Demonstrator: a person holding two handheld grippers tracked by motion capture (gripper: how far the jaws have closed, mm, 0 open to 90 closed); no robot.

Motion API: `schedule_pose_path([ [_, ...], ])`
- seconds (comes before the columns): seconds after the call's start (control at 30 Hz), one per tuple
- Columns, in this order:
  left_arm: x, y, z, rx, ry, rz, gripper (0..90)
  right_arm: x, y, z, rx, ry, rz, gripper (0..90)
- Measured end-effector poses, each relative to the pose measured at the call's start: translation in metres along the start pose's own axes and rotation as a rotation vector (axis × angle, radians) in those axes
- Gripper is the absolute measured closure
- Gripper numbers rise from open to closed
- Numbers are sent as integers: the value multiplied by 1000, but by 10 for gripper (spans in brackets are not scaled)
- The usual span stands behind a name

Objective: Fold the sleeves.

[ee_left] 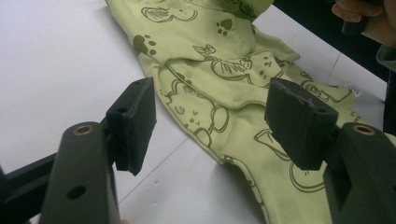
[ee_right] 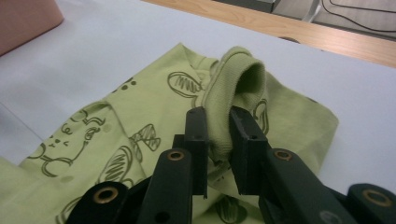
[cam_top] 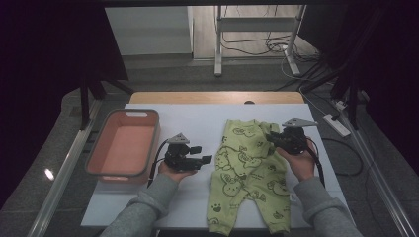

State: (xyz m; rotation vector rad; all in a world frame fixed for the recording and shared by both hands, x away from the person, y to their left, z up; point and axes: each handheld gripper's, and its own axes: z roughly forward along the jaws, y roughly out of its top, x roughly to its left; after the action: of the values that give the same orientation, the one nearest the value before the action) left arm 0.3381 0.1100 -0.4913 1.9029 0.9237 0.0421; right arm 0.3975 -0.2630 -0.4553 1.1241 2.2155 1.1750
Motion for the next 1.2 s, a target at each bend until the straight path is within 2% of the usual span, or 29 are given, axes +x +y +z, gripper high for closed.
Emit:
schedule_pose_path([
  [0.57,1,0,0,2,-4,-3,341,29,6,11,26,53,-82,788],
  [0.87,0,0,0,3,-2,-2,340,48,4,23,63,71,-146,788],
  [1.2,1,0,0,5,0,-3,339,66,-2,38,116,105,-187,784],
])
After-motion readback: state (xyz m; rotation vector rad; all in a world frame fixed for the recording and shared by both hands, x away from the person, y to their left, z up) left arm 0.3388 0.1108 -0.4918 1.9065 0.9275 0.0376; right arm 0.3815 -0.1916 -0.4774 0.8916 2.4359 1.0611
